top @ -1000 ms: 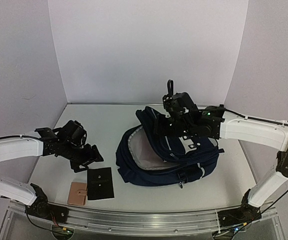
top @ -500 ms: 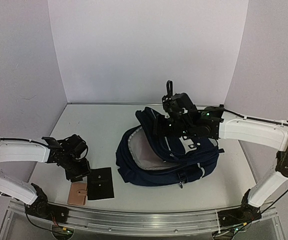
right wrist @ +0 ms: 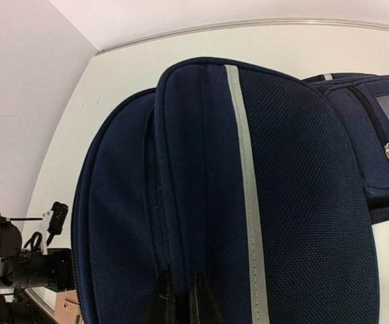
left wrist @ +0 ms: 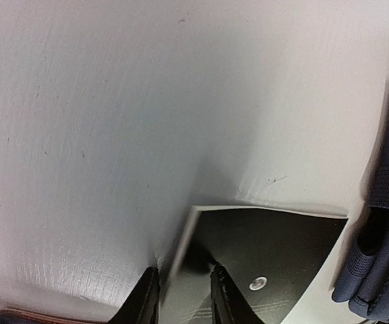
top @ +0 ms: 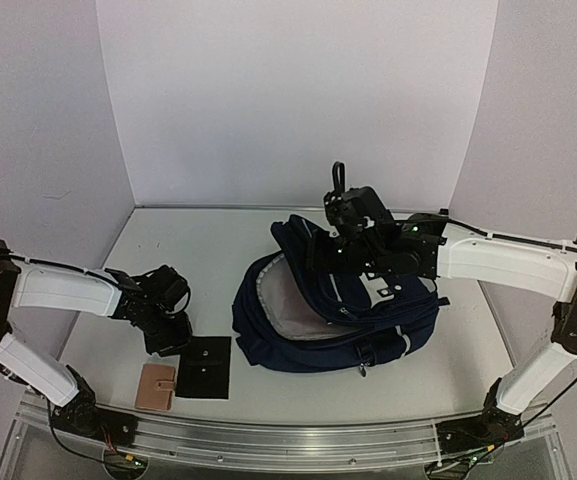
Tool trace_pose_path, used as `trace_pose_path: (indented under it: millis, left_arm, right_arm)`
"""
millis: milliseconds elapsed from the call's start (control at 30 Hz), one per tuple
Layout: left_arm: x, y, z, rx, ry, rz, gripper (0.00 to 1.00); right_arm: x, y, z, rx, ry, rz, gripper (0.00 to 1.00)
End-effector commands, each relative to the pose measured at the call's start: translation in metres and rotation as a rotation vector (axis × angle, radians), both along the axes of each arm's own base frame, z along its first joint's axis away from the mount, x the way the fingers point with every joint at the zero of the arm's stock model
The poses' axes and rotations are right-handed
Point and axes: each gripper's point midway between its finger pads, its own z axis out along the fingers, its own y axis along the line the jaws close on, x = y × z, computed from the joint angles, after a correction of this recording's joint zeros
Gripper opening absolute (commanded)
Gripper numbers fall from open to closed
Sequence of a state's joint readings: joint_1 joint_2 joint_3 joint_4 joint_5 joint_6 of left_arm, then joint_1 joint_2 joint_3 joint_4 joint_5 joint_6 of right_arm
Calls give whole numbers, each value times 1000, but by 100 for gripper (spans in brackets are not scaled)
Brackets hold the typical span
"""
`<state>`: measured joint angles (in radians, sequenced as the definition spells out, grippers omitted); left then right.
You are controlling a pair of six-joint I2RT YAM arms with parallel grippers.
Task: Pack the student bag
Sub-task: Pick up the book from the center of the board.
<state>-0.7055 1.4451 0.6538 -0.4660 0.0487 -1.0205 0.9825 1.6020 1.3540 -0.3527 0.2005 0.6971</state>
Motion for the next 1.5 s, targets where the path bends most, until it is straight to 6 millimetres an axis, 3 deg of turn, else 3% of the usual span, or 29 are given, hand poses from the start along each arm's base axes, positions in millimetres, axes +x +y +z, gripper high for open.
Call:
trace_pose_path:
  millis: [0, 200, 333, 633, 933, 1200, 1467]
  left_arm:
    - [-7, 15, -21, 93, 60, 14, 22]
    - [-2, 11, -20, 83, 35, 4, 0]
    - [6, -1, -1, -19, -58, -21, 0]
    - [10, -27, 84, -359, -328, -76, 0]
    - [10, -51, 160, -581, -447, -146, 0]
    - [19, -76, 174, -659, -446, -204, 0]
    - [24, -76, 224, -677, -517, -215, 0]
  right_arm:
    - [10, -9, 0, -30, -23, -50, 0]
    - [9, -11, -1, -33, -22, -54, 0]
    - [9, -14, -1, -33, -26, -62, 0]
    - [7, -18, 8, -9, -33, -75, 0]
    - [2, -20, 30, 59, -40, -72, 0]
    - [2, -20, 25, 57, -30, -79, 0]
    - [3, -22, 29, 57, -40, -83, 0]
